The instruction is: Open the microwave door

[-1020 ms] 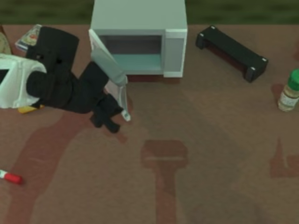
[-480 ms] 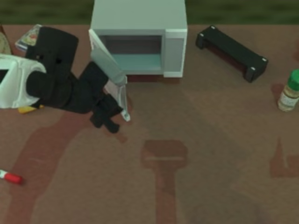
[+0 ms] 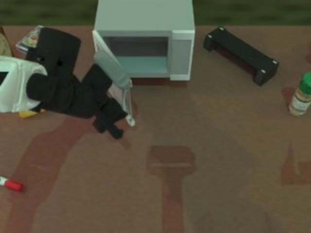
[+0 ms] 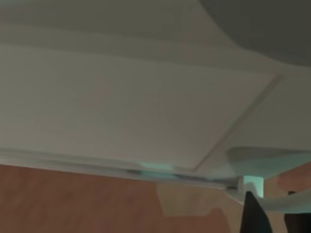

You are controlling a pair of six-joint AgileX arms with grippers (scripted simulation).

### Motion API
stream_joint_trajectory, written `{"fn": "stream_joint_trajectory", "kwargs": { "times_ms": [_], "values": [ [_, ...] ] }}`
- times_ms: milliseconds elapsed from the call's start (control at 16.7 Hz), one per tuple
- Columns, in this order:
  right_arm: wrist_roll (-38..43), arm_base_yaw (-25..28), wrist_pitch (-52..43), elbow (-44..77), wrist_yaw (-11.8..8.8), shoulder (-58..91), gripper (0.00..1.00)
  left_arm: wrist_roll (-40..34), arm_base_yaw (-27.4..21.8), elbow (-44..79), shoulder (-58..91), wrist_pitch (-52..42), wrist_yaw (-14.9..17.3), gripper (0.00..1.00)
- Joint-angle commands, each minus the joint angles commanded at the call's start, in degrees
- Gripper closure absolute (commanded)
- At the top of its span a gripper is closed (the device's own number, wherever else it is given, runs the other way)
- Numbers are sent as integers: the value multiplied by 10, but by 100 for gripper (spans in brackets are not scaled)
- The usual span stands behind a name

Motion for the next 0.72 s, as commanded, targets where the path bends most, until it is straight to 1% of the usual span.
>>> {"fn": "stream_joint_trajectory", "kwargs": {
  "times_ms": [420,720],
  "values": [
    [0,0,0,0,0,0,0,50,23,7,0,-23,26,100],
    [0,0,0,0,0,0,0,53,24,7,0,-25,28,100]
  ]
}}
